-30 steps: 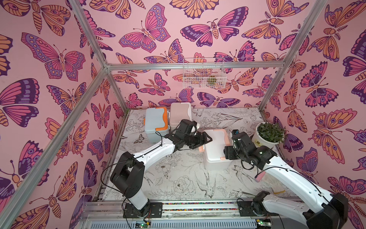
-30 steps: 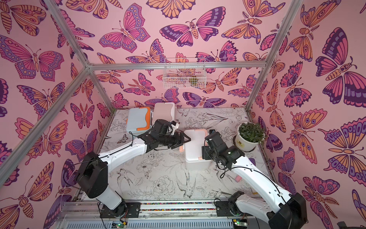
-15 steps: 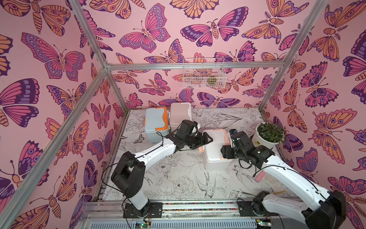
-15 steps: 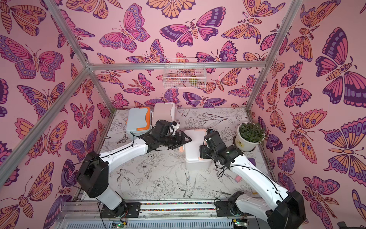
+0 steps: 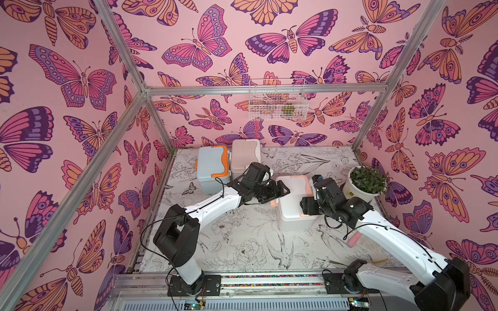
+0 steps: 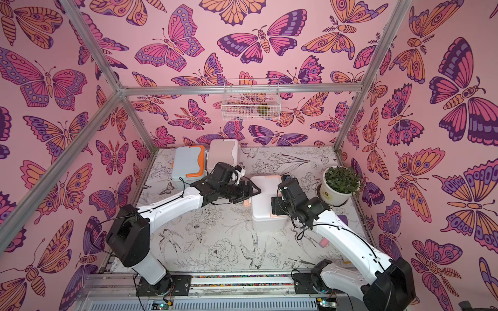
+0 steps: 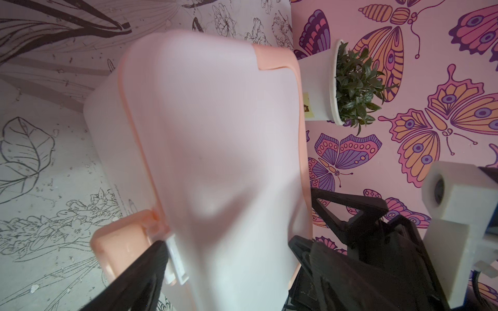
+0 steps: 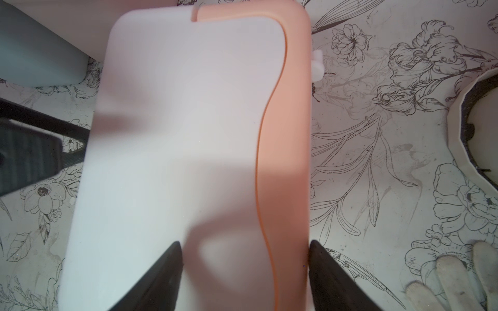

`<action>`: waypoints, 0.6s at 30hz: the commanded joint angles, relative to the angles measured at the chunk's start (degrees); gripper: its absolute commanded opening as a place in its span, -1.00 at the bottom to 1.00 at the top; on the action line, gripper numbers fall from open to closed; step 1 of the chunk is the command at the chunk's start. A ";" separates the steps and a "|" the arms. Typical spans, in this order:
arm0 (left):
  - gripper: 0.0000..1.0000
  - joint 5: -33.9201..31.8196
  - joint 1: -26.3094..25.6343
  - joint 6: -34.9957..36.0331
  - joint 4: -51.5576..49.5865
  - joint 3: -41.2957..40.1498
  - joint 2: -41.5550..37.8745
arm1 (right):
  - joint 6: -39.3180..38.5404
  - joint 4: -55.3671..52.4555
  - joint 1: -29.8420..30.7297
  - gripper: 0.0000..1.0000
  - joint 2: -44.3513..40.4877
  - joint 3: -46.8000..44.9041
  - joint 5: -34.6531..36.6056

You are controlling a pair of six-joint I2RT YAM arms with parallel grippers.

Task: Open first aid kits and take out gauze
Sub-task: Open the lid of the first aid kit.

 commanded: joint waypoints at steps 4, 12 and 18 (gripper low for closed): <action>0.71 2.33 -1.10 0.38 1.11 1.35 1.50 | -1.32 -3.15 0.07 0.45 3.19 -0.79 -5.55; 0.74 8.83 -0.67 -6.26 10.94 -2.58 0.55 | -1.17 -0.56 0.07 0.45 4.57 -1.27 -10.96; 0.75 12.91 1.04 -12.47 20.37 -6.70 -2.30 | -0.55 1.57 0.07 0.45 4.87 -1.58 -15.43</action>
